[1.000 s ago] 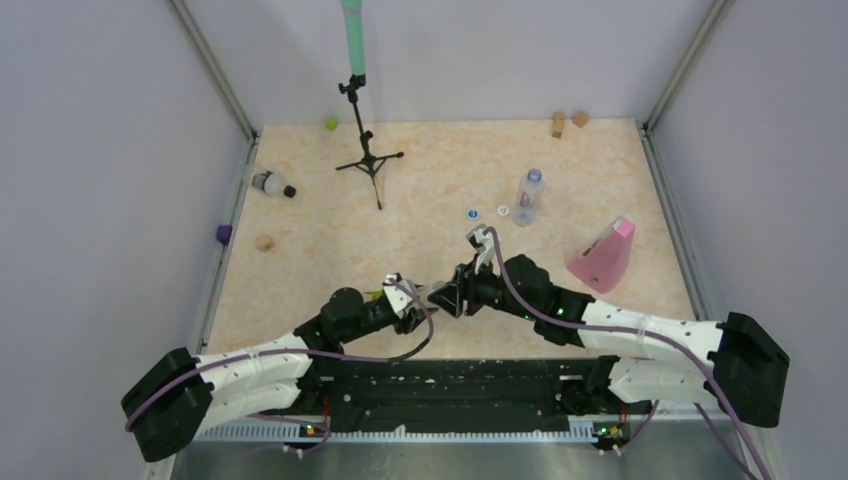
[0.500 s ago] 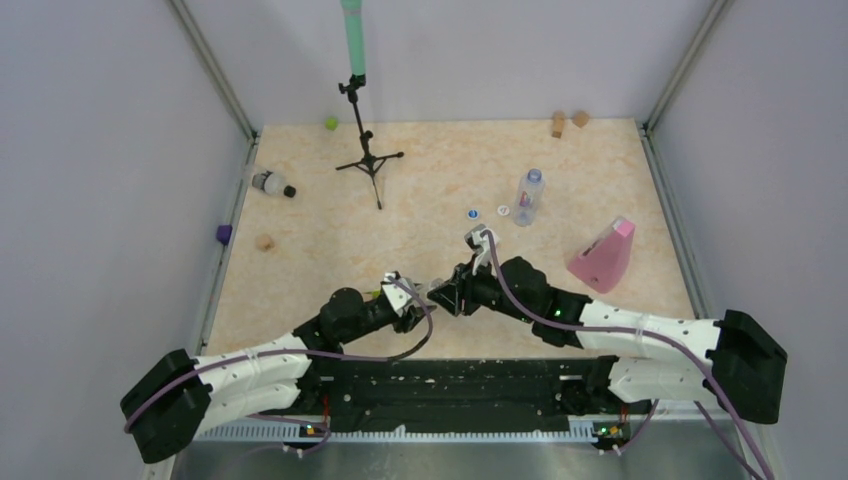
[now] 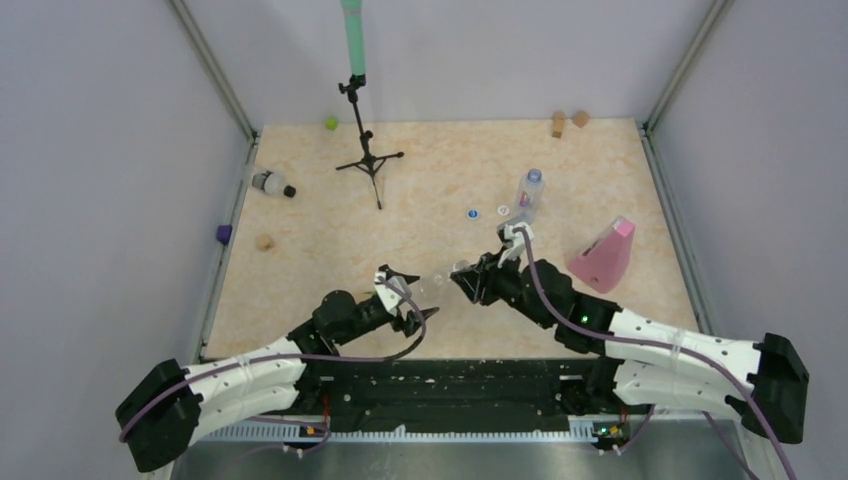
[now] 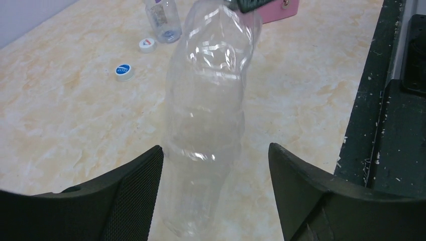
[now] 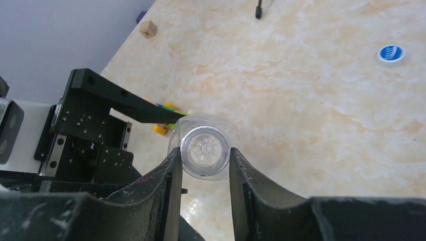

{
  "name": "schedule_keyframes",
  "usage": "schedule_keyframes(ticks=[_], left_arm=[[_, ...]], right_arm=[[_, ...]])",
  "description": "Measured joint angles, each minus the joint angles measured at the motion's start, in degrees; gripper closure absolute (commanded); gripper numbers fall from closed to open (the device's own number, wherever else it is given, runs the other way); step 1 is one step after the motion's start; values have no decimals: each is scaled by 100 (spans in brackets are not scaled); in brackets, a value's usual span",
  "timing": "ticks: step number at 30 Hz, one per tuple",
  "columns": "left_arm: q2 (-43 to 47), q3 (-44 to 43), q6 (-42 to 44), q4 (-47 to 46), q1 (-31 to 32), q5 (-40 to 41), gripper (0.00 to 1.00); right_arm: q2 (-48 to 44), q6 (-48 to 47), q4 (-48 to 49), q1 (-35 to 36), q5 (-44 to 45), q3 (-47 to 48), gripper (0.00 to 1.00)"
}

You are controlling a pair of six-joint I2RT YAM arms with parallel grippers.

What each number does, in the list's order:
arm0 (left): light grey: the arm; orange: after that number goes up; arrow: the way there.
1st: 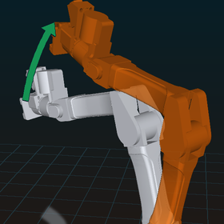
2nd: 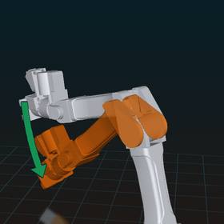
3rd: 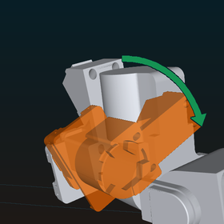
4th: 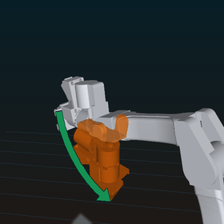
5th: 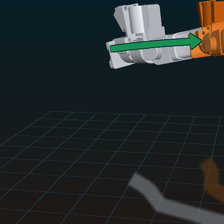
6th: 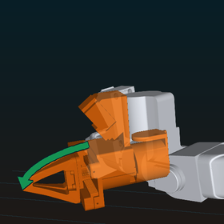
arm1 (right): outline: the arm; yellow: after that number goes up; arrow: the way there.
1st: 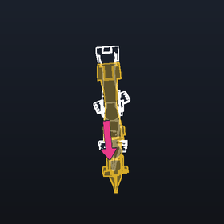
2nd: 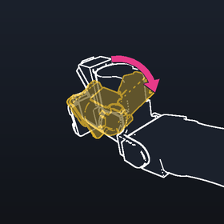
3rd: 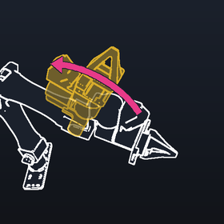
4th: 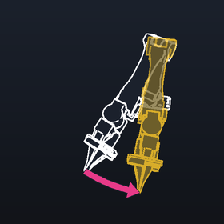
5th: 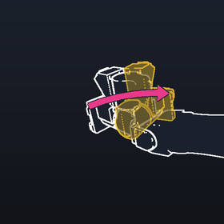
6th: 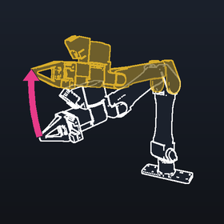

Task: Unscrew the bottle caps
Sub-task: Place the plastic bottle at the center of the board.

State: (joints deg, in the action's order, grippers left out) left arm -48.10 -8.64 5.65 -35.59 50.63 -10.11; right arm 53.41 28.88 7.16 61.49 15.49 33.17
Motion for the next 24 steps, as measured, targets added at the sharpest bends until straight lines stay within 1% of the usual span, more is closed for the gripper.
schedule_keyframes(ticks=[1, 2, 7, 11, 14, 16, 18, 21, 24], left_arm=[[15, 7, 2, -11, 0, 4, 18], [37, 20, 0, -24, 0, 4, 16], [81, 87, -4, -13, 0, 11, 13], [140, 114, -4, 4, 0, 17, 12], [177, 127, -2, 11, 0, 57, 11], [186, 129, -2, 26, 0, 79, 11], [186, 131, -2, 42, 0, 83, 10], [188, 138, -2, 50, 0, 81, 10], [197, 138, 0, 55, 0, 81, 9]], right_arm=[[-83, -26, -42, 0, 83, 2, 94], [-181, -46, -105, 0, 195, 2, 94], [-494, -190, -680, 0, 1064, 144, 94], [-431, -396, -1515, -2, 1982, 649, 94], [-267, -538, -1956, -68, 2450, 1056, 94], [-133, -623, -2192, -240, 2592, 1290, 94], [11, -691, -2385, -579, 2605, 1467, 94], [157, -791, -2524, -1051, 2564, 1528, 94], [275, -892, -2566, -1309, 2465, 1528, 93]])
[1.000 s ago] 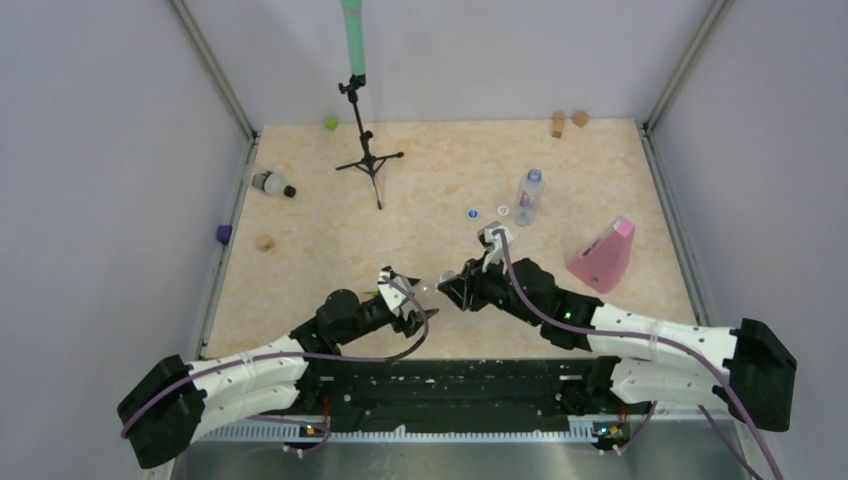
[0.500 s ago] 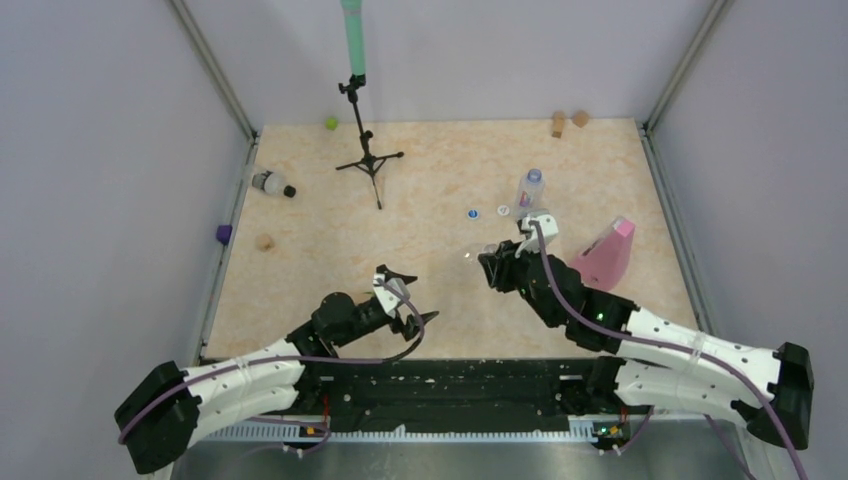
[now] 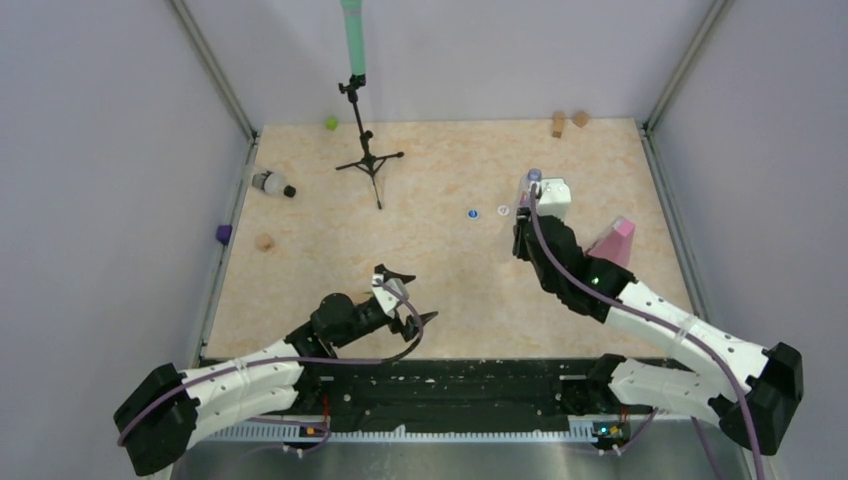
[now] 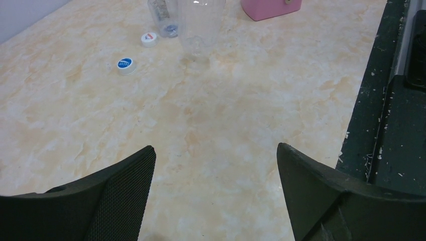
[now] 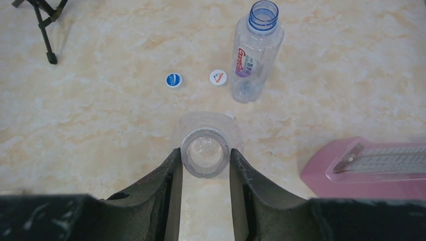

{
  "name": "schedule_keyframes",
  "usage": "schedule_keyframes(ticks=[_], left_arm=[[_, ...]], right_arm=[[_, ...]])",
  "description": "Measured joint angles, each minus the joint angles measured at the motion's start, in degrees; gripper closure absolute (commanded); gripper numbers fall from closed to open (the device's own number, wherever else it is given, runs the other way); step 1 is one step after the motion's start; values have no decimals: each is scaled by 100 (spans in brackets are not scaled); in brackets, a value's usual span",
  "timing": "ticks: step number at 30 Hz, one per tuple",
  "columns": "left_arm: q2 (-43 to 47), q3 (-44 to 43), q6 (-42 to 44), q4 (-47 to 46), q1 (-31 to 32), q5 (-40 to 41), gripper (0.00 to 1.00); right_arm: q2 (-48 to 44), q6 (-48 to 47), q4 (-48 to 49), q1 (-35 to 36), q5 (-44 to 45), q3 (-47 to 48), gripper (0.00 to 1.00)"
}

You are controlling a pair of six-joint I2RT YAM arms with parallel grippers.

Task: Unscrew the bottle caps
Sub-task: Place the plastic bottle at the center of the board.

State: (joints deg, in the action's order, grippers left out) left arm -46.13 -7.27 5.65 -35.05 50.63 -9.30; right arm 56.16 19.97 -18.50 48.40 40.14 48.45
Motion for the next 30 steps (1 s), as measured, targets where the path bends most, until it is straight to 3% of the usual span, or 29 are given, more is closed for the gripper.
schedule_keyframes(ticks=[30], left_arm=[[190, 39, 50, 179, 0, 125, 8]], right_arm=[[918, -380, 675, -1432, -907, 83, 90]])
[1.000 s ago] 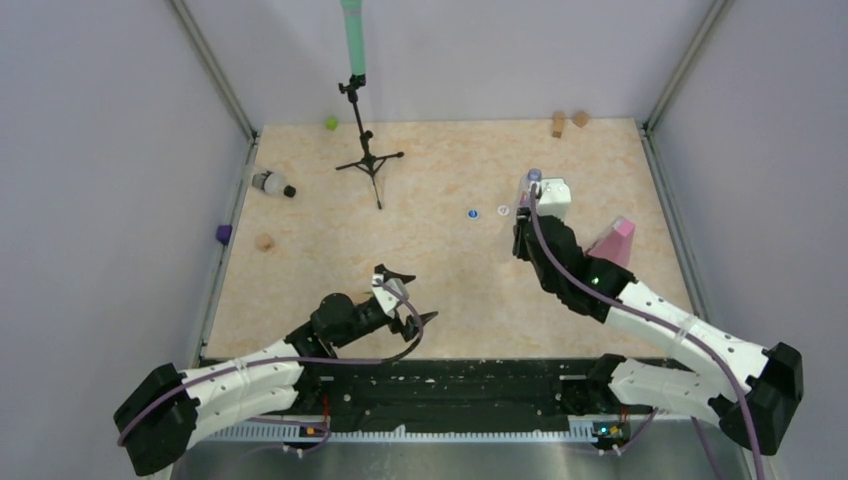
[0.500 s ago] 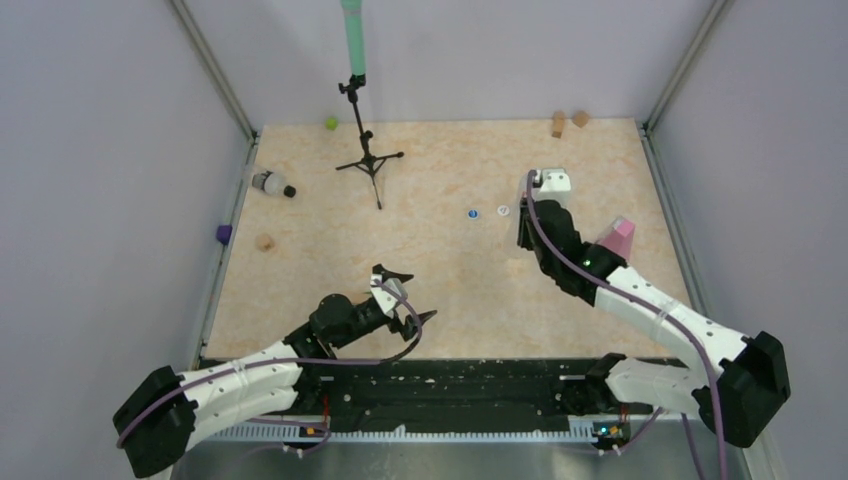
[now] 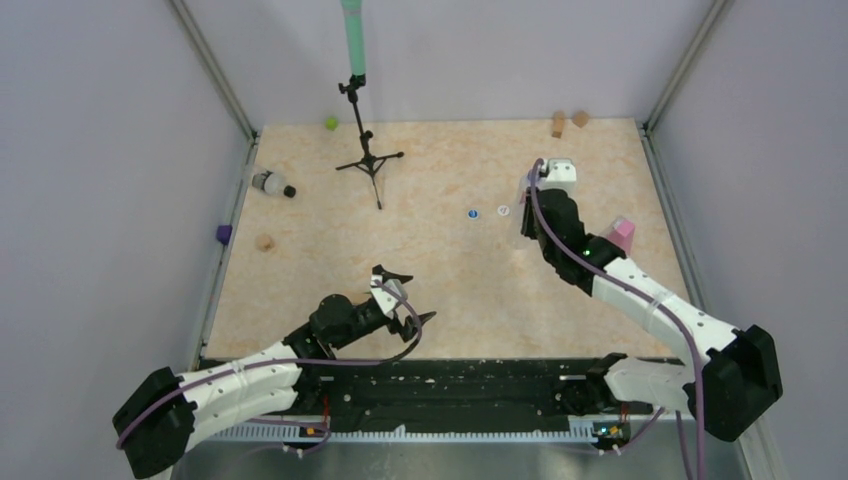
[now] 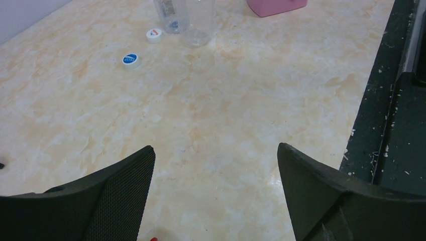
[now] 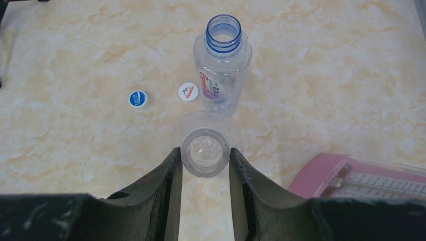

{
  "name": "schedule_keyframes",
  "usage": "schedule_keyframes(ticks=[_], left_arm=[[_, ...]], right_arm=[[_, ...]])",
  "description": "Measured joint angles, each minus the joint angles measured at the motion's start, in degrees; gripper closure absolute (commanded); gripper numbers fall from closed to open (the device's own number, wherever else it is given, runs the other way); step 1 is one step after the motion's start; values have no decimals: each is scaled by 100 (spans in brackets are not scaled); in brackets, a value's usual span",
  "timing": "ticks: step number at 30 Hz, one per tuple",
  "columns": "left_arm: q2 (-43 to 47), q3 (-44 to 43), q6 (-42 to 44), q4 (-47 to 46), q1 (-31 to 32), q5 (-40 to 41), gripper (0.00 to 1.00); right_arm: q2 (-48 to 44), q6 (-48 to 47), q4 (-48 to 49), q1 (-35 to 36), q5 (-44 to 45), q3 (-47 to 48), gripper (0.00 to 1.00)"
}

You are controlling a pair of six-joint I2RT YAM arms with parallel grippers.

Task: Unscrew the bottle caps
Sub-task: Place the plastic bottle at the center of the board.

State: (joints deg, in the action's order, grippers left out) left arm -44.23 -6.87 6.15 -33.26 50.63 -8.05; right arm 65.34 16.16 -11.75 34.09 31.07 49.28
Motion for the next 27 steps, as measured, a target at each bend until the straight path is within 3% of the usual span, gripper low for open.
schedule_keyframes(ticks=[11, 21, 27], left_arm=[[-70, 4, 0, -2, 0, 2, 8], [-144, 4, 0, -11, 0, 22, 8], [-170, 4, 2, -13, 0, 26, 8]], right_arm=[[195, -125, 195, -26, -142, 72, 67], [284, -166, 238, -26, -243, 111, 54], [369, -168, 160, -26, -295, 116, 52]])
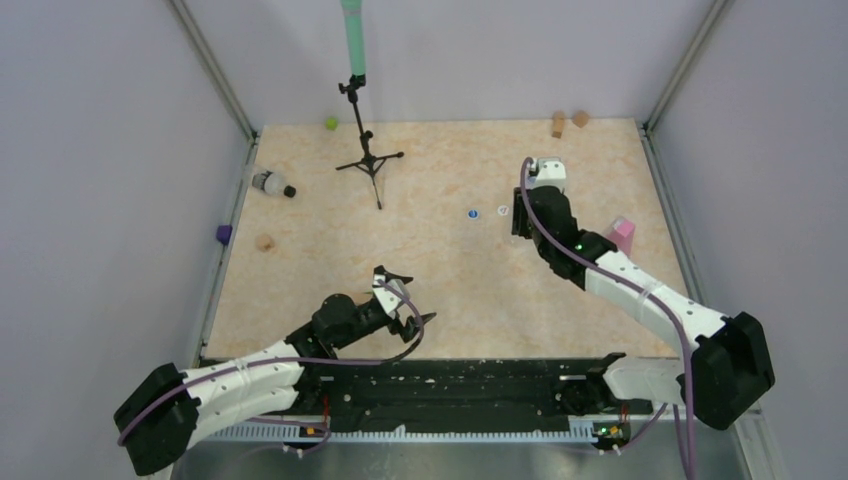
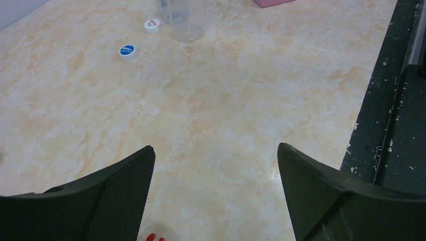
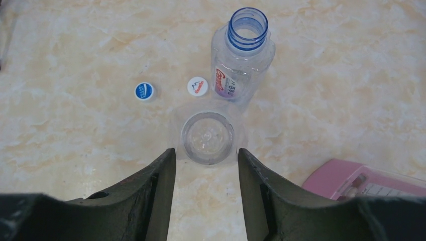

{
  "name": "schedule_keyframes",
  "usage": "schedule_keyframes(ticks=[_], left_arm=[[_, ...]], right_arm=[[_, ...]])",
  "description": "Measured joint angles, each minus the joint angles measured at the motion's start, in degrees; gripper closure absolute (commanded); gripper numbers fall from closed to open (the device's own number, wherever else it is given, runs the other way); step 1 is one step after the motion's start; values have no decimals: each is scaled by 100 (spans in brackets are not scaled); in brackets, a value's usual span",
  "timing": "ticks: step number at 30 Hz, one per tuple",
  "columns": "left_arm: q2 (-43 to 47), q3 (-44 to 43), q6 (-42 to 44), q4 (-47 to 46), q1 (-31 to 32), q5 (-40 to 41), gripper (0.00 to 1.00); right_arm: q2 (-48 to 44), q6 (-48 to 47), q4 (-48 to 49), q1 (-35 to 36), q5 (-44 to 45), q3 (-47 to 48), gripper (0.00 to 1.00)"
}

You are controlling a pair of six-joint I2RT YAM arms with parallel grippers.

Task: Unscrew the bottle caps
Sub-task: Place the plastic bottle at the center of the board.

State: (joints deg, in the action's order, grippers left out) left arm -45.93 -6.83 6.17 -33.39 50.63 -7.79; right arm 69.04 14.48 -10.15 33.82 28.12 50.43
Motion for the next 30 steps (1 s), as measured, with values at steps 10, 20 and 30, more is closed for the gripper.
schedule_keyframes(ticks=[10, 20, 30], left_arm=[[-7, 42, 0, 0, 0, 20, 8], [-7, 48, -2, -2, 0, 20, 8], [-101, 48, 0, -4, 0, 20, 8]], right_arm=[[15, 2, -74, 0, -127, 0, 47], [-72, 2, -85, 0, -184, 0, 46], [-308, 4, -85, 0, -214, -11, 43]])
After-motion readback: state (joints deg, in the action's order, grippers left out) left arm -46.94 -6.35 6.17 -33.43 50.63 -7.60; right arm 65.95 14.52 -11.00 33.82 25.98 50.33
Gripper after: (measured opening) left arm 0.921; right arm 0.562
